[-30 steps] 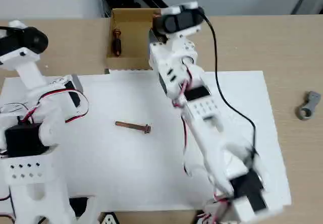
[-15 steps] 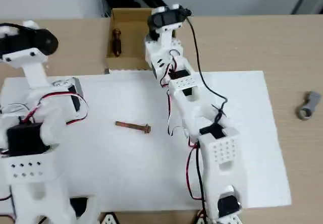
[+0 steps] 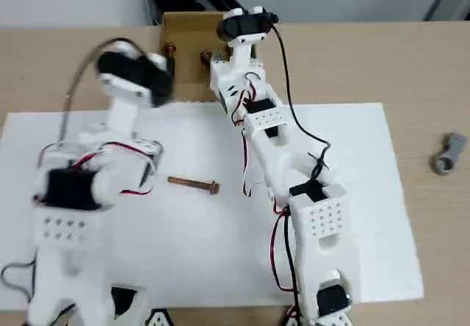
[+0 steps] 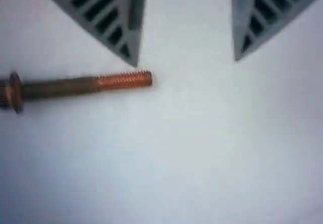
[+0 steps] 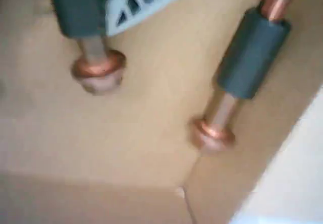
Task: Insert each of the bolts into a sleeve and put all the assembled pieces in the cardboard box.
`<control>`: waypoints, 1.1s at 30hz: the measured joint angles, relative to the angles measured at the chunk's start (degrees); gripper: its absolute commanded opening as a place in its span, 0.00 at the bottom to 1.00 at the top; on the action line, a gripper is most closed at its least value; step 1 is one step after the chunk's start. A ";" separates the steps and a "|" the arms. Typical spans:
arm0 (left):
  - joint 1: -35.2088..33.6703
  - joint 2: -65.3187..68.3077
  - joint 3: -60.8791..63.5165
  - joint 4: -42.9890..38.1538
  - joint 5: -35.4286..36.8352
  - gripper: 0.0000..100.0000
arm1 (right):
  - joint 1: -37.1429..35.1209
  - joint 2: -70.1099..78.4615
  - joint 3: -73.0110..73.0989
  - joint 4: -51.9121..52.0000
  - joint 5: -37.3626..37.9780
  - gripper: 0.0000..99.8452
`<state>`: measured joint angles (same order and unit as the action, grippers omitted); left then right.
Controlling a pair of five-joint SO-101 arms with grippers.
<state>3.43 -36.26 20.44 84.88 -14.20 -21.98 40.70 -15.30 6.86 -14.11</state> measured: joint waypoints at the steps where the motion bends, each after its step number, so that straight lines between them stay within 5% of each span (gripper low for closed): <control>1: 0.88 1.49 0.00 0.26 -2.02 0.12 | 0.00 -1.14 0.00 1.05 0.00 0.18; 15: 4.04 26.99 -7.03 5.01 -31.47 0.12 | 13.54 -32.62 0.00 34.29 -0.09 0.18; 26: 10.90 37.54 -7.56 0.09 -38.86 0.12 | 21.54 -51.43 0.00 64.44 -0.09 0.18; 33: 12.75 42.81 -7.56 -2.81 -40.62 0.12 | 24.18 -55.12 0.00 72.18 -0.09 0.18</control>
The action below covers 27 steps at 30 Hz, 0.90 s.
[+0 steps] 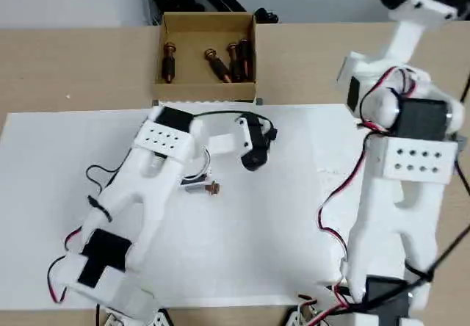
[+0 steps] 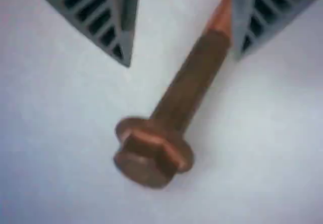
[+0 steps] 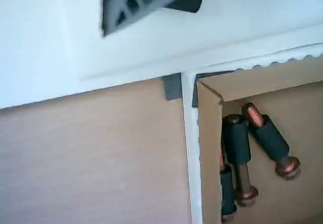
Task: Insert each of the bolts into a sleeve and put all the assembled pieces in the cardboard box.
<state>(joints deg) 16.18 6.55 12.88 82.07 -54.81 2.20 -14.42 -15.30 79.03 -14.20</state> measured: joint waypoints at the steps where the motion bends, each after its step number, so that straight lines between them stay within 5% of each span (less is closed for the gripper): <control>1: 0.18 0.70 0.00 -0.35 -0.09 0.12 | 0.09 -0.09 0.00 0.26 0.00 0.18; 17: 0.26 13.19 -3.34 -6.15 -0.35 0.12 | 0.18 -0.09 0.00 0.70 0.00 0.18; 27: 0.53 20.48 -13.63 2.02 -0.53 0.01 | 0.18 -0.09 0.00 0.88 0.00 0.18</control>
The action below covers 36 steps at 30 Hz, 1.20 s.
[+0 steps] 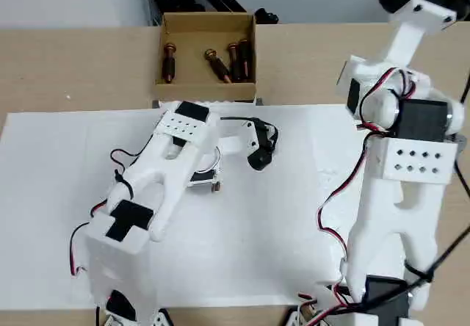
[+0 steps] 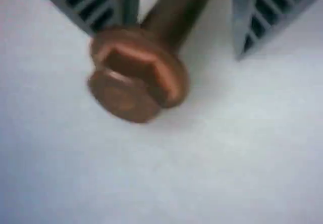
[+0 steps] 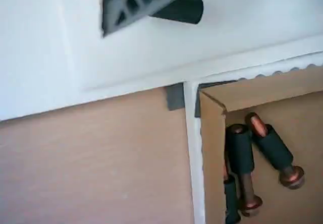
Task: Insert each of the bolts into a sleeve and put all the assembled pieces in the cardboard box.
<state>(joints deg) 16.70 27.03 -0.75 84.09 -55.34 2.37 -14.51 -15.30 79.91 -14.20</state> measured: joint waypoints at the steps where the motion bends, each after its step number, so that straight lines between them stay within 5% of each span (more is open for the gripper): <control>1: 0.09 0.26 -0.53 0.44 0.00 0.00 | 0.00 0.00 0.00 0.00 0.00 0.18; 19: -2.02 -6.24 -5.27 4.40 4.13 0.01 | 0.00 0.00 0.00 4.92 0.00 0.18; 26: -2.29 -15.91 -5.27 11.60 5.10 0.01 | -7.38 -0.09 5.63 3.08 0.00 0.18; 32: -7.30 -24.70 -5.27 12.31 15.56 0.01 | -13.89 0.00 20.13 -12.57 0.44 0.18; 36: -12.92 -31.91 -5.27 12.31 25.58 0.01 | -17.23 2.90 23.21 -18.64 9.32 0.18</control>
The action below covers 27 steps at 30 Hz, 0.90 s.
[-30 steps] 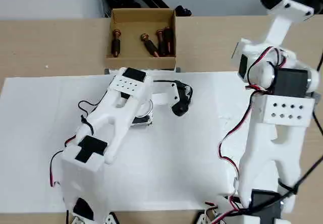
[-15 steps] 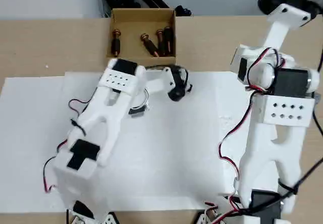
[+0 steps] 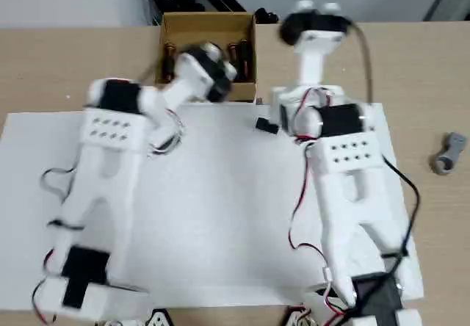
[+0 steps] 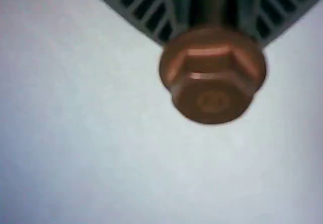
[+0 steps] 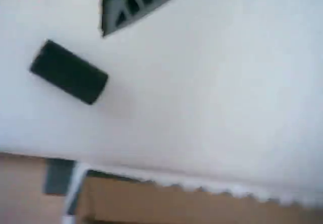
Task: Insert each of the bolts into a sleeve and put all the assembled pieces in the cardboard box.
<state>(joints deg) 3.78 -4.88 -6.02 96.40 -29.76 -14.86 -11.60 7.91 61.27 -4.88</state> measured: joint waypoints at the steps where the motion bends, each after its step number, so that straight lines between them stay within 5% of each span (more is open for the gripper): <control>1: -1.58 -2.11 0.00 0.00 2.55 0.01 | -0.53 1.58 0.18 -0.26 2.29 0.18; 9: -7.30 -19.96 7.91 2.02 11.60 0.01 | -0.79 19.60 -6.86 1.14 19.16 0.18; 18: -7.38 -42.55 27.69 2.02 12.40 0.01 | -0.79 43.52 -41.49 18.81 32.00 0.18; 27: -7.38 -48.44 30.07 2.02 18.81 0.01 | -1.49 64.79 -71.82 31.12 37.19 0.18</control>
<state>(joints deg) -3.60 -53.32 24.04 98.42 -10.95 -16.35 53.19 -63.91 92.40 32.31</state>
